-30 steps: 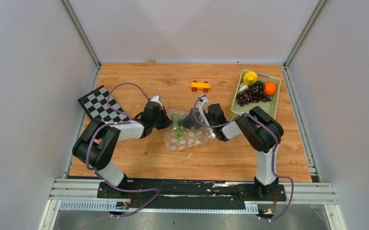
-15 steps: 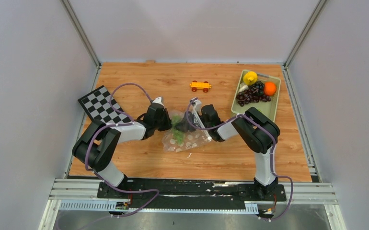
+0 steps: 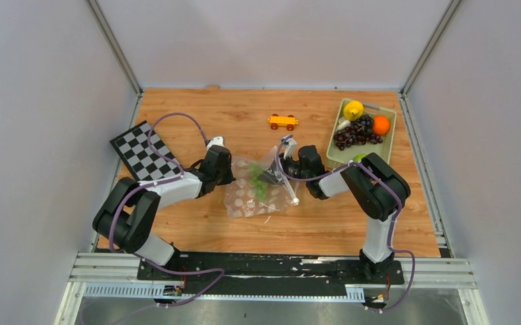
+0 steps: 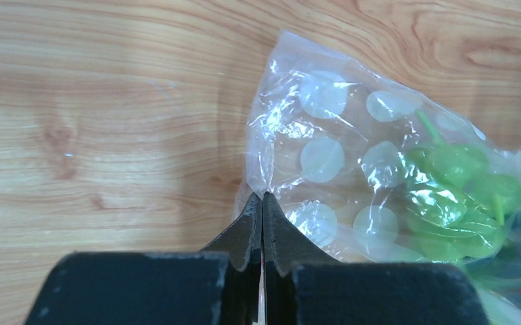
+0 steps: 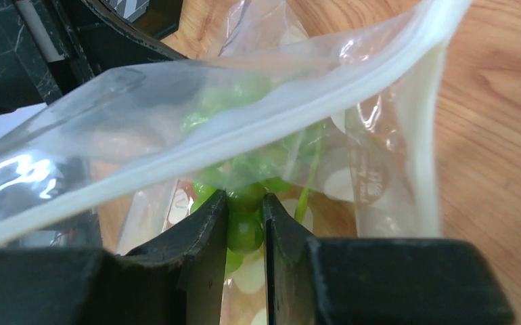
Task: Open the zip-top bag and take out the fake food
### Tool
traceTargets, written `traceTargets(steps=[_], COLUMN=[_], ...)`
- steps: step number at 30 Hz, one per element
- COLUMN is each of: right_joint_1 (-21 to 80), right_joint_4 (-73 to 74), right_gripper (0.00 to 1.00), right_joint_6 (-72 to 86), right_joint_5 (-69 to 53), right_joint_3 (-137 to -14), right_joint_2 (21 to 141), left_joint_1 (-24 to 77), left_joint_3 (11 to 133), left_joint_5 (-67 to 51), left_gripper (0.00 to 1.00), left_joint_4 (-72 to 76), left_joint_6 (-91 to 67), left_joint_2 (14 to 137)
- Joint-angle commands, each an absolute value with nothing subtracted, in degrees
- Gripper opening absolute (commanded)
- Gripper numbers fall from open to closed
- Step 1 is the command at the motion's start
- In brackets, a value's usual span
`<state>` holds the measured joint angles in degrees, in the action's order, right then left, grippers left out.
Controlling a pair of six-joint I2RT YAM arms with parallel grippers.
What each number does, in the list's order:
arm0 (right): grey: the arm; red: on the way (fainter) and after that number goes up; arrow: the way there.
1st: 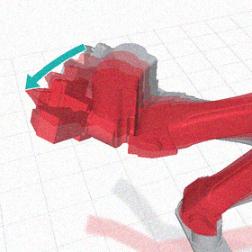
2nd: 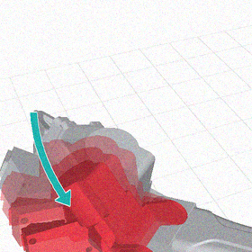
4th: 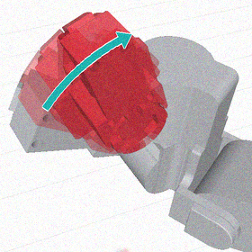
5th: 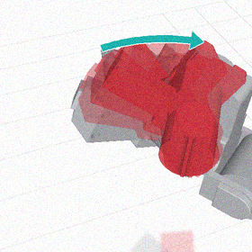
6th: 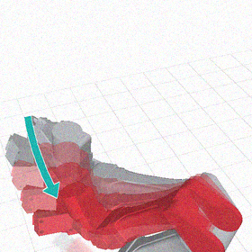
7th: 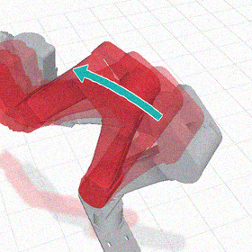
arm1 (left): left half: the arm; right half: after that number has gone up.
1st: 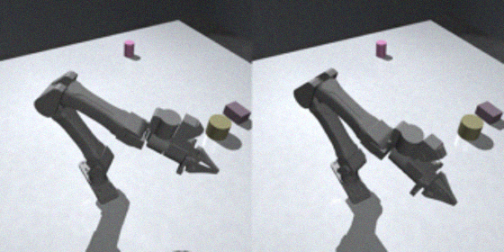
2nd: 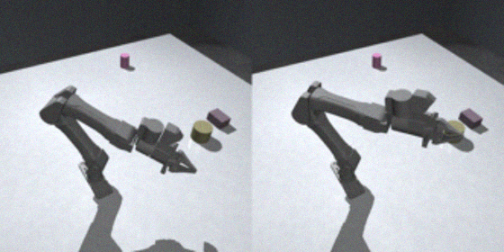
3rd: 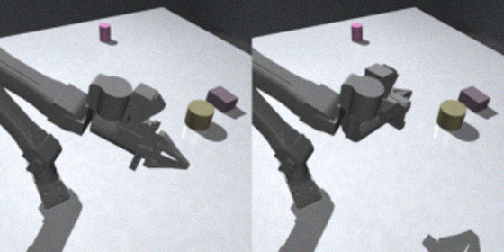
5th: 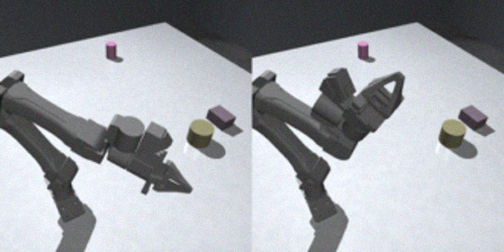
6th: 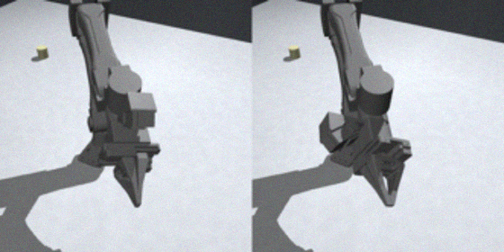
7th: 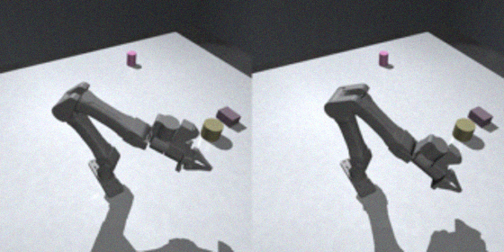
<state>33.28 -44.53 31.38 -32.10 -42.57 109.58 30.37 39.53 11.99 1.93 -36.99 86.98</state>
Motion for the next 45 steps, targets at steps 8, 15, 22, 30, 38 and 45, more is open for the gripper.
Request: traceTargets(steps=[8,15,22,30,38,45], right_joint_1=[29.76,28.57,27.14,27.07,27.03,27.02], right_joint_4=[-50.0,-53.14,-52.47,-47.42,-45.21,-21.73], right_gripper=[0.0,0.0,0.0,0.0,0.0,0.0], right_joint_6=[32.59,34.13,34.55,31.55,32.51,26.54], right_joint_5=[-37.39,-38.52,-33.58,-22.7,-16.34,-2.73], right_joint_3=[-39.74,-37.12,-34.34,-31.08,-27.6,-32.22], right_joint_2=[103.83,100.18,96.71,89.48,78.92,65.25], left_joint_1=[25.14,24.53,23.59,20.7,20.13,20.13], left_joint_3=[42.63,47.19,49.73,47.98,49.5,50.03], left_joint_5=[16.3,21.44,22.76,20.25,18.08,17.68], left_gripper=[0.0,0.0,0.0,0.0,0.0,0.04], left_joint_4=[-2.06,-5.49,-5.99,-4.36,-3.97,-5.75], left_joint_6=[-32.61,-28.83,-26.99,-28.15,-26.84,-25.44], left_joint_2=[84.61,87.61,89.74,90.25,91.97,86.4])
